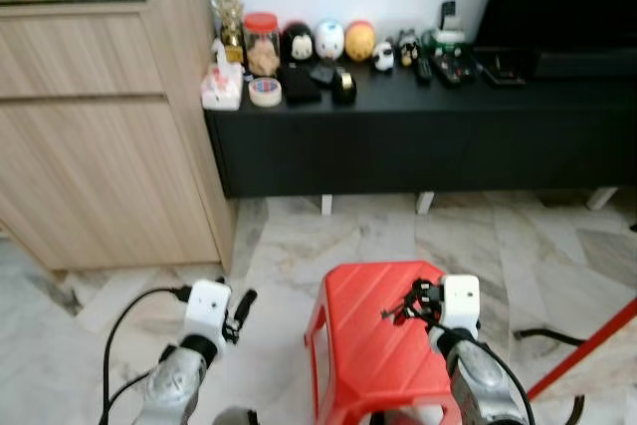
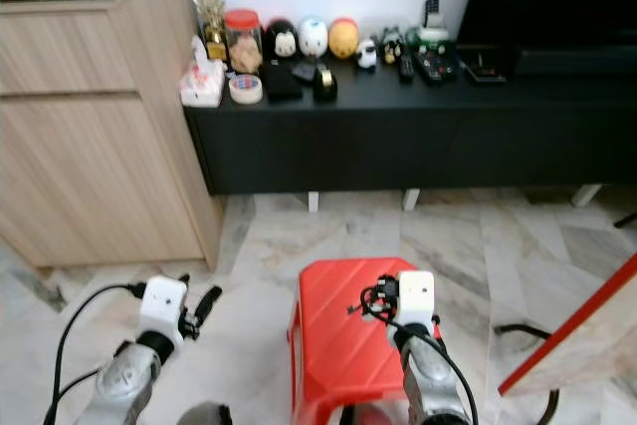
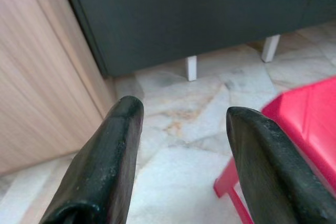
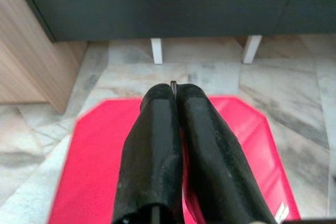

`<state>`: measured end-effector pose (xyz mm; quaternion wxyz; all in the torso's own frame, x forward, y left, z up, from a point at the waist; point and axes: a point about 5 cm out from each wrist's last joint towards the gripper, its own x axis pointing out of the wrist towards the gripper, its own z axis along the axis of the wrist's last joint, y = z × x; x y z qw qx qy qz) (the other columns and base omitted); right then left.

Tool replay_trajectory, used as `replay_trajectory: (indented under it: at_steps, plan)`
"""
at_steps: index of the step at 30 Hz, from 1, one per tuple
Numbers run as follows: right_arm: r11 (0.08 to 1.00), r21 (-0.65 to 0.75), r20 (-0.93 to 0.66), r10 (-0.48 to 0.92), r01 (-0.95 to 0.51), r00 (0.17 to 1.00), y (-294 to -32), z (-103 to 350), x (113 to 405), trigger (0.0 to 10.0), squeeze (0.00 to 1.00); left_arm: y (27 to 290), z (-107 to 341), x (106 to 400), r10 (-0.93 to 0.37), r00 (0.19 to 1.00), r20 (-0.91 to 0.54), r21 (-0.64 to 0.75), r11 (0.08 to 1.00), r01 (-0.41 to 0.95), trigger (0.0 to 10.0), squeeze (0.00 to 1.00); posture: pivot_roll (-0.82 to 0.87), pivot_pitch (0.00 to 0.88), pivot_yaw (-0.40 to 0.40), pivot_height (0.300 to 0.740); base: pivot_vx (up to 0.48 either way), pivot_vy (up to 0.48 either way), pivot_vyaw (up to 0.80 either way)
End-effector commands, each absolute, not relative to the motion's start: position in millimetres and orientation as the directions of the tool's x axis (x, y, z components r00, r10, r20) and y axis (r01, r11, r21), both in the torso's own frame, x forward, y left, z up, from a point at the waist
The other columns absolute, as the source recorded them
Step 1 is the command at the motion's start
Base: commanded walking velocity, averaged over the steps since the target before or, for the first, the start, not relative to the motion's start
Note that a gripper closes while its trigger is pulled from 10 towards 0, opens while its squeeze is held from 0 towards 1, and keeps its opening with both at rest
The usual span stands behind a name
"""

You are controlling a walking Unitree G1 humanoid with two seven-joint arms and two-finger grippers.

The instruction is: Hang keys on a hook

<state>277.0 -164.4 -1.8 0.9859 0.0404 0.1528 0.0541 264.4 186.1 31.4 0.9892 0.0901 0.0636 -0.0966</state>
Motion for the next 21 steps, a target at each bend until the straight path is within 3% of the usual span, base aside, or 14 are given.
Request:
replay_trajectory:
  at_steps: [1,14,21]
  plan:
    - [0.992,0.091,-0.292,0.113,-0.09,0.95,-165.9,-0.4,277.8,10.0,0.0,187.9,27.8,263.1,-0.174,0.972,-0.158,0.166,0.966,0.199,10.0,0.0,0.08,0.0,-0.069,0.729,0.0,0.0,0.0]
    - [0.997,0.062,-0.432,0.069,-0.046,0.899,-174.2,-21.4,262.9,10.0,0.0,209.2,-1.0,250.1,-0.095,0.947,-0.305,0.163,0.975,0.15,10.0,0.0,0.07,0.0,-0.068,0.74,0.0,0.0,0.0]
    - [0.991,0.111,-0.526,-0.008,0.078,0.851,-179.2,-34.7,252.7,10.0,0.0,224.6,-30.2,226.6,-0.033,0.88,-0.474,0.168,0.977,0.128,10.0,0.0,0.07,0.0,-0.065,0.74,0.0,0.0,0.0]
